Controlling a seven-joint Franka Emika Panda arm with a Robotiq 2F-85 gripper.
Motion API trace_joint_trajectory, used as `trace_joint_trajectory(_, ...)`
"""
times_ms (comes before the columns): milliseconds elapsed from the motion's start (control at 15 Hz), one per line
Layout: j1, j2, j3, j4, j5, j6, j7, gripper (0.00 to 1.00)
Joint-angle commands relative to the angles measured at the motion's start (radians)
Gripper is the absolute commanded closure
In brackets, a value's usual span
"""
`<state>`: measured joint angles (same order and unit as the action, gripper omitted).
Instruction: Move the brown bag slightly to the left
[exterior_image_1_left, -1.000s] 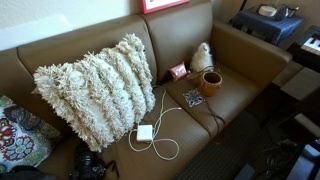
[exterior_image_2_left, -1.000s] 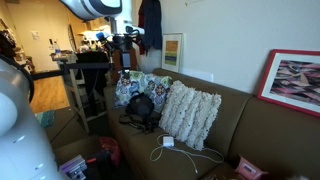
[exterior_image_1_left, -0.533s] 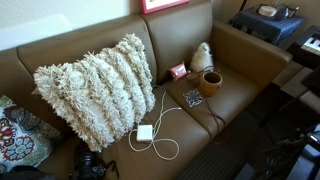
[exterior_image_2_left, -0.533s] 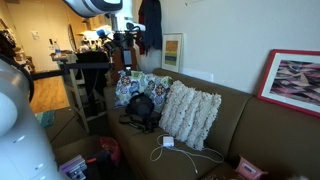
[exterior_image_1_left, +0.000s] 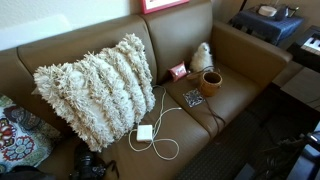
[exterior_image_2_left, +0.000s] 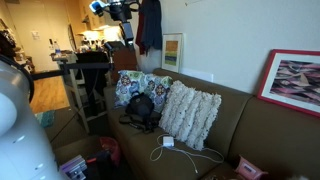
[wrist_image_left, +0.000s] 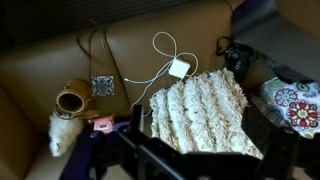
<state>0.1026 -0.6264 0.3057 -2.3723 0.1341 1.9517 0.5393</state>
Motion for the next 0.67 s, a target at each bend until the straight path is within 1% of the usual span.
trace_joint_trajectory(0,-0.027,0.019,-0.010,0.039,-0.029,-0.024,-0.004,0.00)
trace_joint_trajectory(333,-0.072,0.060,-0.051,0.051,-0.075,-0.023,-0.015,0.00)
trace_joint_trajectory(600,-0.114,0.112,-0.093,0.085,-0.118,-0.027,-0.014,0.00)
